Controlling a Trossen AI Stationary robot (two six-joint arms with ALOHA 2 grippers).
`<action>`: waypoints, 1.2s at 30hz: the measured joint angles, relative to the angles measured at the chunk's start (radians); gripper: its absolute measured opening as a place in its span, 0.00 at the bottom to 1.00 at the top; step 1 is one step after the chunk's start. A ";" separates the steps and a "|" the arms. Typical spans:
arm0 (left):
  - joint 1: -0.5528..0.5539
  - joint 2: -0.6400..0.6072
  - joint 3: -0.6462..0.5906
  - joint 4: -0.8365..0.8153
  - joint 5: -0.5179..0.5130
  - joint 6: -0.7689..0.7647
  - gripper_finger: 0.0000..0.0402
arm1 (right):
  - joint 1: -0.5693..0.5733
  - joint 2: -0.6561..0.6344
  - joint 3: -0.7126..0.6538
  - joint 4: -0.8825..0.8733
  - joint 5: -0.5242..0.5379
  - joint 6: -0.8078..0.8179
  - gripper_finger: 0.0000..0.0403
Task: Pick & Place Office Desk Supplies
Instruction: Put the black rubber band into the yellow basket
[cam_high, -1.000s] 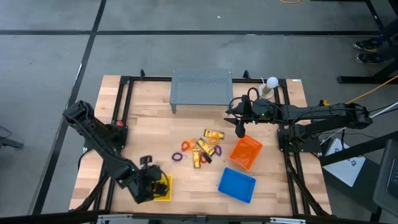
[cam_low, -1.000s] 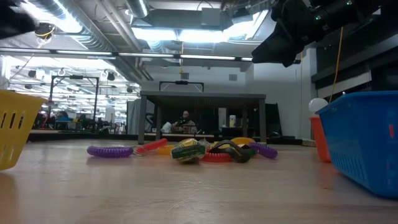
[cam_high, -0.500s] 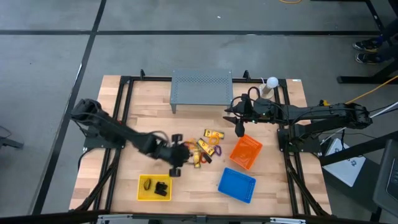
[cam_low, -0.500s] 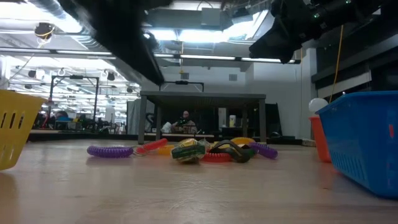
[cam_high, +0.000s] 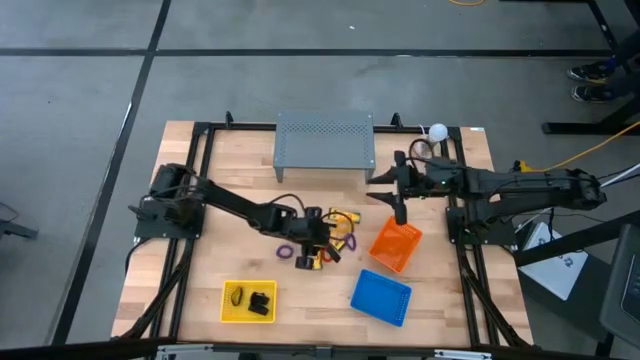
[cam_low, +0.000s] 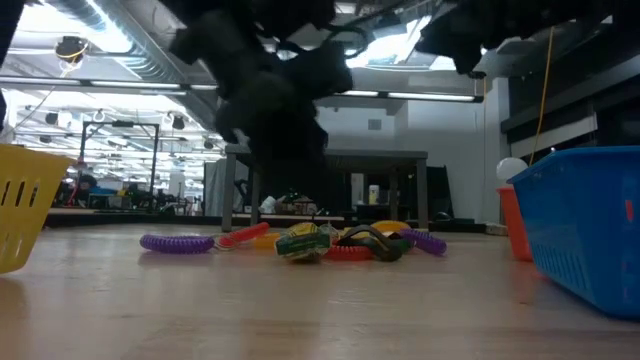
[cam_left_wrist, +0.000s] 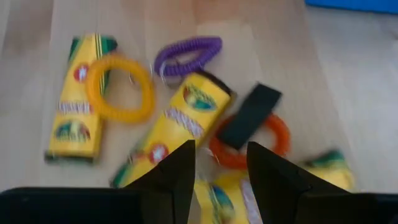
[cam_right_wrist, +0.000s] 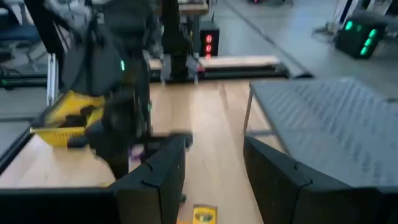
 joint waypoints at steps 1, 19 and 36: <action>0.003 0.013 0.016 -0.003 0.000 0.019 0.35 | 0.000 -0.011 0.000 0.000 0.001 -0.001 0.41; 0.004 0.158 0.149 -0.071 0.110 0.140 0.35 | -0.001 -0.030 0.000 -0.092 0.019 0.009 0.41; -0.010 0.152 0.318 -0.306 0.101 0.217 0.01 | -0.002 -0.030 0.000 -0.092 0.035 0.006 0.41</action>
